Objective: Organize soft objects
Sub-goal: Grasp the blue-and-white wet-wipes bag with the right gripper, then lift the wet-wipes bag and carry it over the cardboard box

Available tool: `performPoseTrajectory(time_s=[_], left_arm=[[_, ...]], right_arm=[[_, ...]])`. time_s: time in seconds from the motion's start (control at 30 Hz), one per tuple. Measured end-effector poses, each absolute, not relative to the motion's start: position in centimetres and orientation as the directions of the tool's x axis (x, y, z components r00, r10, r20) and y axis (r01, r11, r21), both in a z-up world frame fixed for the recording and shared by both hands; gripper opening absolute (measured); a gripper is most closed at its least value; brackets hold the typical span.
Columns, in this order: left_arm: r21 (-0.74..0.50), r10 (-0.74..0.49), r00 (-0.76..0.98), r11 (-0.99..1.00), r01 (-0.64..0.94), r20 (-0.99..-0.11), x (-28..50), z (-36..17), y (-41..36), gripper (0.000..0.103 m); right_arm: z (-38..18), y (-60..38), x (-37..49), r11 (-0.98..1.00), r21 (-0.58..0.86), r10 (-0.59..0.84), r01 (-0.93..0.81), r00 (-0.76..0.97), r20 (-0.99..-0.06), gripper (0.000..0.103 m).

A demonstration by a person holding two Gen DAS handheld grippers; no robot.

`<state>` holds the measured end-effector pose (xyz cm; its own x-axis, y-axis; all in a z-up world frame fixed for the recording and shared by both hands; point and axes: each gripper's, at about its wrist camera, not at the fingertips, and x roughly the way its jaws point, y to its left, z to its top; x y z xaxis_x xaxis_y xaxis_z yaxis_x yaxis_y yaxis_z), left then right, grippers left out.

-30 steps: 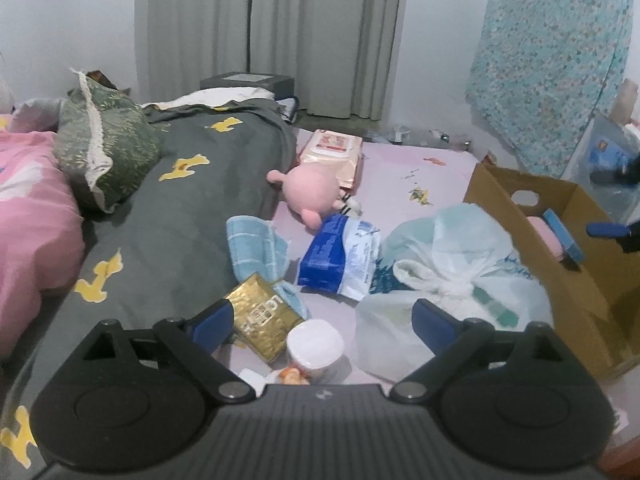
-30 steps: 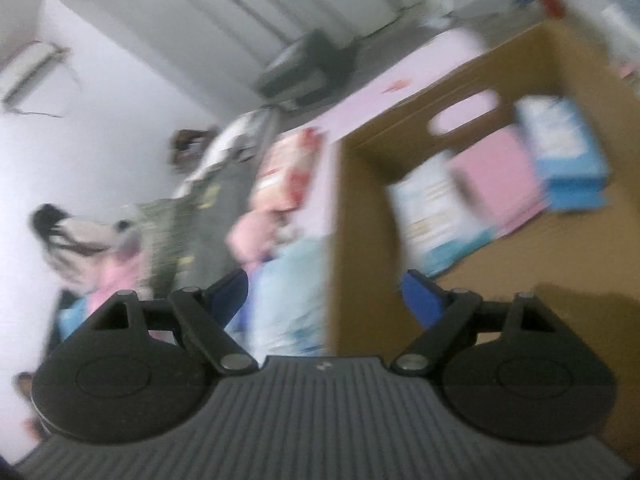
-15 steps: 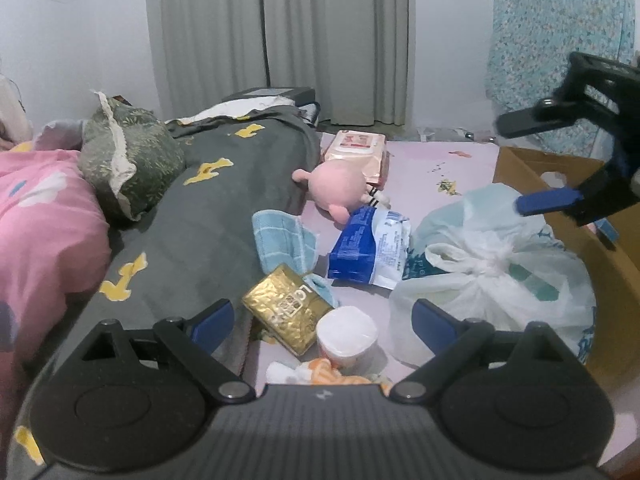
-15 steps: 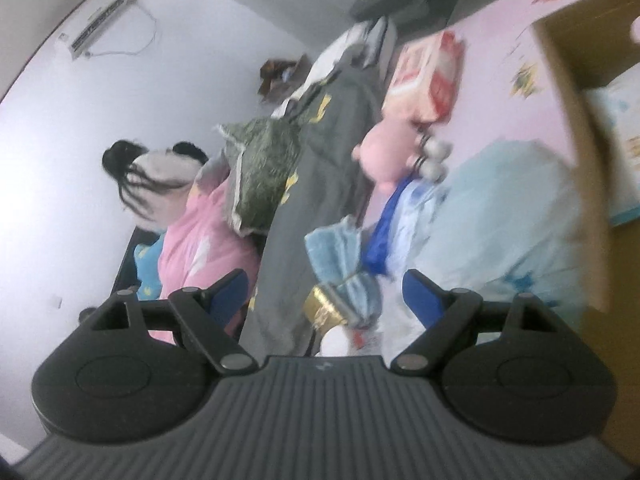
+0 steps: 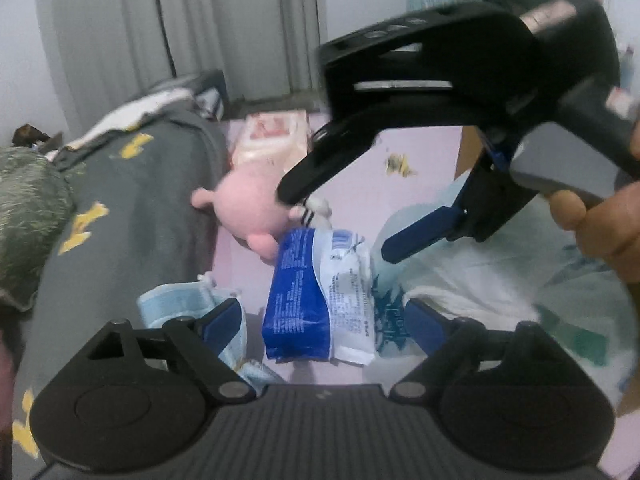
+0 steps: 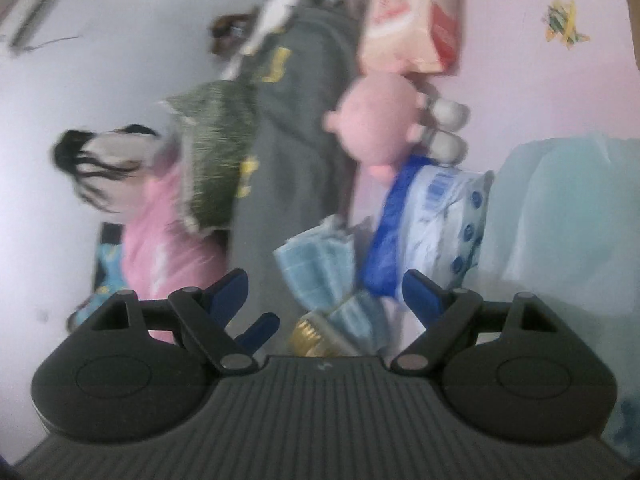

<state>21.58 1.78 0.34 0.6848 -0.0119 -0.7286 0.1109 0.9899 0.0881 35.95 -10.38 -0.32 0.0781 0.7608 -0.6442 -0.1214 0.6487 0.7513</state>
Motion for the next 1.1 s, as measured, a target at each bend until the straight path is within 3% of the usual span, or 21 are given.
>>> performPoseTrajectory(time_s=[0.17, 0.43, 0.5, 0.6, 0.73, 0.93, 1.1], left_arm=[[0.052, -0.036, 0.595, 0.990, 0.129, -0.803, 25.4, -1.9, 2.1, 0.091], [0.007, -0.046, 0.453, 0.993, 0.115, -0.890, 29.5, -5.1, 3.1, 0.092], [-0.006, -0.048, 0.442, 0.995, 0.095, -0.896, 30.1, -5.5, 3.4, 0.091], [0.000, -0.021, 0.416, 0.999, 0.050, -0.909, 31.0, -6.2, 3.8, 0.087], [0.018, 0.016, 0.424, 1.000, 0.000, -0.905, 31.1, -6.2, 3.8, 0.080], [0.040, 0.048, 0.472, 0.999, -0.026, -0.880, 29.1, -3.4, 3.6, 0.078], [0.090, 0.105, 0.526, 0.994, -0.054, -0.844, 26.6, 0.6, 2.7, 0.078]], right_arm=[[-2.1, -8.6, 38.0, 0.748, 0.655, 0.662, -0.108, 0.055, -0.748, 0.085], [-4.9, -7.1, 39.9, 0.798, 0.598, 0.601, -0.073, 0.018, -0.799, 0.085], [-5.7, -6.6, 40.3, 0.805, 0.590, 0.592, -0.053, 0.007, -0.806, 0.089], [-7.0, -6.1, 40.7, 0.790, 0.612, 0.612, -0.026, -0.022, -0.791, 0.095], [-7.8, -5.6, 40.7, 0.771, 0.636, 0.636, -0.024, -0.018, -0.772, 0.096], [-6.4, -6.5, 39.8, 0.733, 0.678, 0.679, -0.045, 0.007, -0.734, 0.088], [-2.2, -7.7, 38.6, 0.645, 0.760, 0.763, -0.080, 0.008, -0.646, 0.088]])
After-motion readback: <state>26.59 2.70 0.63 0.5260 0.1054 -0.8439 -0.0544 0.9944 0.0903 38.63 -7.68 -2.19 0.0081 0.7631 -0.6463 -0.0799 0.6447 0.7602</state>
